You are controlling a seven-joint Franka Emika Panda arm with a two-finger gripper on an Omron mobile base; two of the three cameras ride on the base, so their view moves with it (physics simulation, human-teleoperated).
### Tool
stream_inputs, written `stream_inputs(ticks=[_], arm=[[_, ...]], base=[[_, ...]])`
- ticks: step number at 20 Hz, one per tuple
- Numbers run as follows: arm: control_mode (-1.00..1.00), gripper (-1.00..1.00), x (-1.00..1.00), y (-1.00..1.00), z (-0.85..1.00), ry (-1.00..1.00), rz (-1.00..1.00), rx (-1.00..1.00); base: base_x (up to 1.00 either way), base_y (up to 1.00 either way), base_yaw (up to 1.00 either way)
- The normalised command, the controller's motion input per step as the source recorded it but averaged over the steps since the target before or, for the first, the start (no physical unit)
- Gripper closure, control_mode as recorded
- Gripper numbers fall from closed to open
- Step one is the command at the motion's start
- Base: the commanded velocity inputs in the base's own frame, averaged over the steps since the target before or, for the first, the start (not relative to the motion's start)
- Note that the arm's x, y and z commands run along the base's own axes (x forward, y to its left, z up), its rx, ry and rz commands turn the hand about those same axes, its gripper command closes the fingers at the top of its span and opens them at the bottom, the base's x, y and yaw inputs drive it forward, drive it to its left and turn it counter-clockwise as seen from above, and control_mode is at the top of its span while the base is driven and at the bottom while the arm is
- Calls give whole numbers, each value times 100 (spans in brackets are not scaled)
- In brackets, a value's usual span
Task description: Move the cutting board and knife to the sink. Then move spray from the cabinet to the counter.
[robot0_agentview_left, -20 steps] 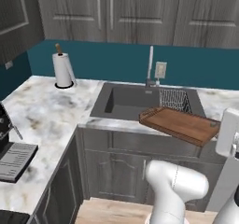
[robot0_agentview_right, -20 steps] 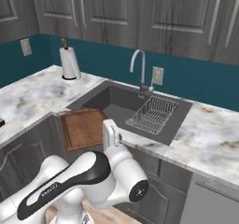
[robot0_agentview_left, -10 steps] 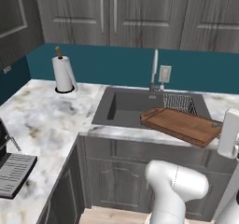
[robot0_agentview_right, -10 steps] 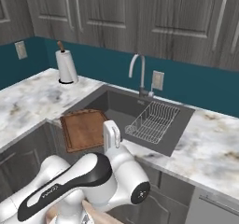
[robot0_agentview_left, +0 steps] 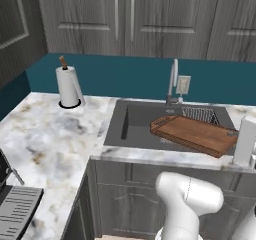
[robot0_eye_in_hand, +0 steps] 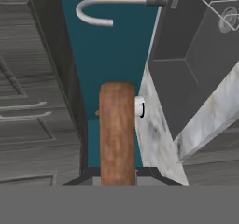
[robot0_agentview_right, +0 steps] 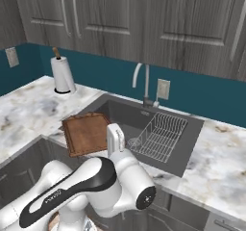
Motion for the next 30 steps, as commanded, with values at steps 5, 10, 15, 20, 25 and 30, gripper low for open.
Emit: stream_inputs(ticks=[5,10,15,20,25,30], arm=[[100,100,0,0,0,0,0,0],[100,100,0,0,0,0,0,0],[100,100,0,0,0,0,0,0],[100,100,0,0,0,0,0,0],[100,100,0,0,0,0,0,0],[100,100,0,0,0,0,0,0]], base=[[54,32,-13],[50,24,-13],[51,13,-11],[43,0,-3],[28,0,0],[7,0,-1]])
